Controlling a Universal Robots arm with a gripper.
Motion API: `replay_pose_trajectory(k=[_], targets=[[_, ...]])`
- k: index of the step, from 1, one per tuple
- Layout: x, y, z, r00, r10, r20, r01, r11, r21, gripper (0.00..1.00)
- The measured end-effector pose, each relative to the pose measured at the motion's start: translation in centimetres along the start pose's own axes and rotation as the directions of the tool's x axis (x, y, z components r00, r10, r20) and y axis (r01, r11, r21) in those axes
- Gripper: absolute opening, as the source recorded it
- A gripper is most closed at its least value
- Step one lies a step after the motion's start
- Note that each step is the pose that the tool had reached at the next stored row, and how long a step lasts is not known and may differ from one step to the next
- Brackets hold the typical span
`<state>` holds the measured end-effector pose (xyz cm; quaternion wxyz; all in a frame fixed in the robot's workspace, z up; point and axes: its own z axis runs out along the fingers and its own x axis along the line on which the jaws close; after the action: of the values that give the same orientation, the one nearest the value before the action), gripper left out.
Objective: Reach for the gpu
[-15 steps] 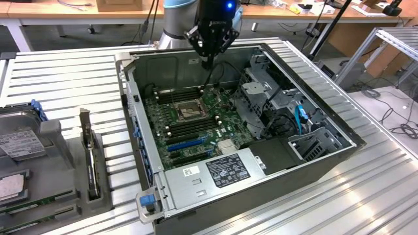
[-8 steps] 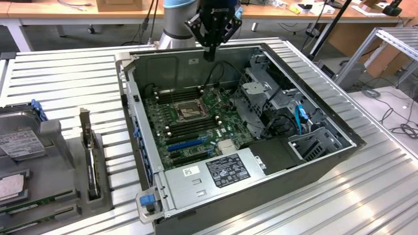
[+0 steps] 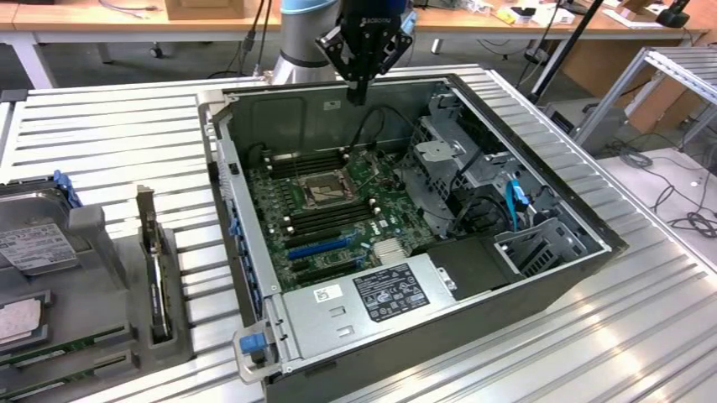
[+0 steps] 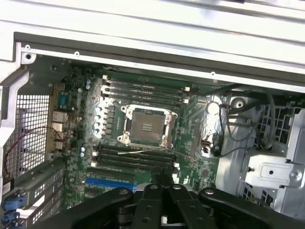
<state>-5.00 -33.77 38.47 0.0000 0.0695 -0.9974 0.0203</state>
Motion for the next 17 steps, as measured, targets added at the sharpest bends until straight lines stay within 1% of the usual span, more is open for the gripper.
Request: replay_pose_trajectory(k=[14,17], targets=[[0.04,0.01,0.12,1.0,0.0,0.0003,0.0,1.0,-0.0004,0.11],[0.31,0.04,0.12,1.0,0.0,0.0006,0.0,1.0,-0.0007,0.11]])
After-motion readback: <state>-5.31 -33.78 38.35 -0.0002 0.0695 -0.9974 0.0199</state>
